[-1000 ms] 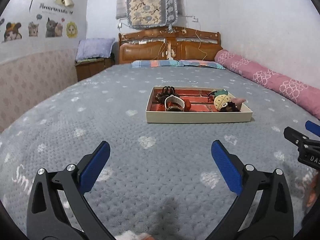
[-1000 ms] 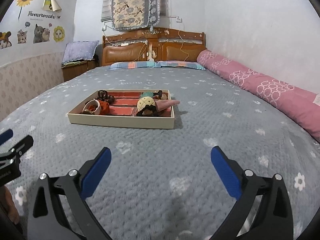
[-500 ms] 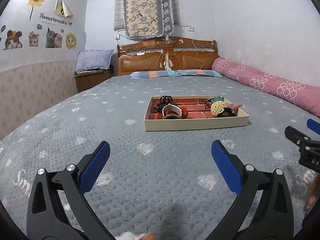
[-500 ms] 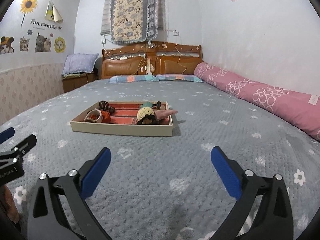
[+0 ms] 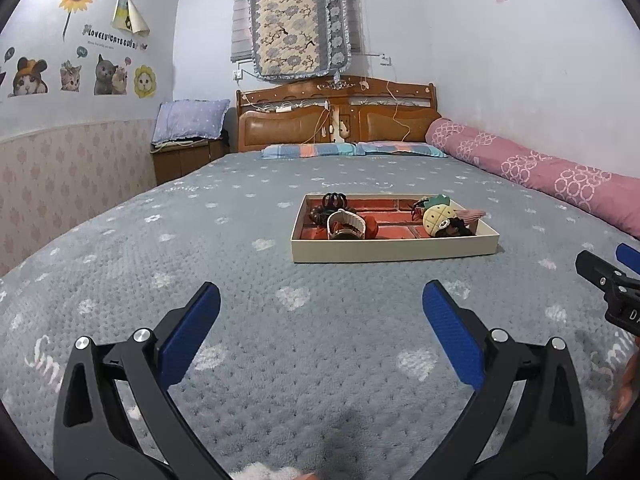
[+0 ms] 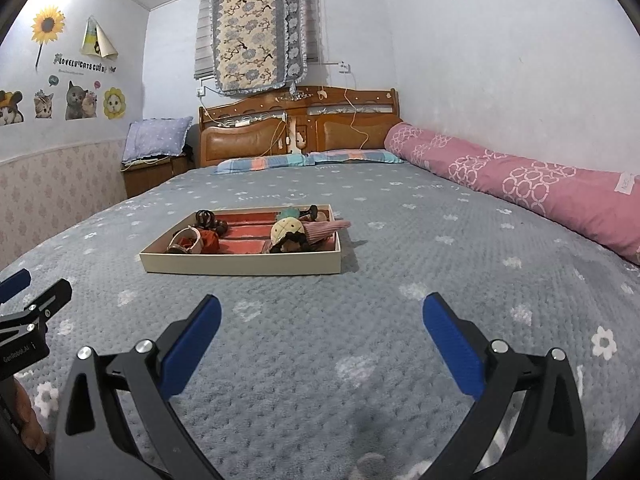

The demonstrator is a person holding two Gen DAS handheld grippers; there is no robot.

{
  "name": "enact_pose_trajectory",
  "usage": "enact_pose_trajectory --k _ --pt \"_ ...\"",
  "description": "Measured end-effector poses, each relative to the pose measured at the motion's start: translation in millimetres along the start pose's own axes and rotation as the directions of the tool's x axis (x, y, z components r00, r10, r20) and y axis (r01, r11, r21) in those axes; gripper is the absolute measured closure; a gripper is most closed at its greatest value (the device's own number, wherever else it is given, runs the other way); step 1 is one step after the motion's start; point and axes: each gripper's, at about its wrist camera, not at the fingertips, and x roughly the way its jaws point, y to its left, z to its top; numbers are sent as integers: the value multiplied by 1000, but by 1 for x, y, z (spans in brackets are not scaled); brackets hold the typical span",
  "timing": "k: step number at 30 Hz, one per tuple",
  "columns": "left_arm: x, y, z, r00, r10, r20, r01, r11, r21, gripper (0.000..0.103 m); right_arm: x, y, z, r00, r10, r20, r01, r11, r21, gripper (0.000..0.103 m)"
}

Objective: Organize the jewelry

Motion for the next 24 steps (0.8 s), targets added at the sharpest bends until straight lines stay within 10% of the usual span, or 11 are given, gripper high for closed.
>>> enact_pose_trajectory --k 24 --pt "-4 -5 -1 1000 13 16 -14 1000 21 5 -2 3 -2 1000 -4 7 4 1000 -27 4"
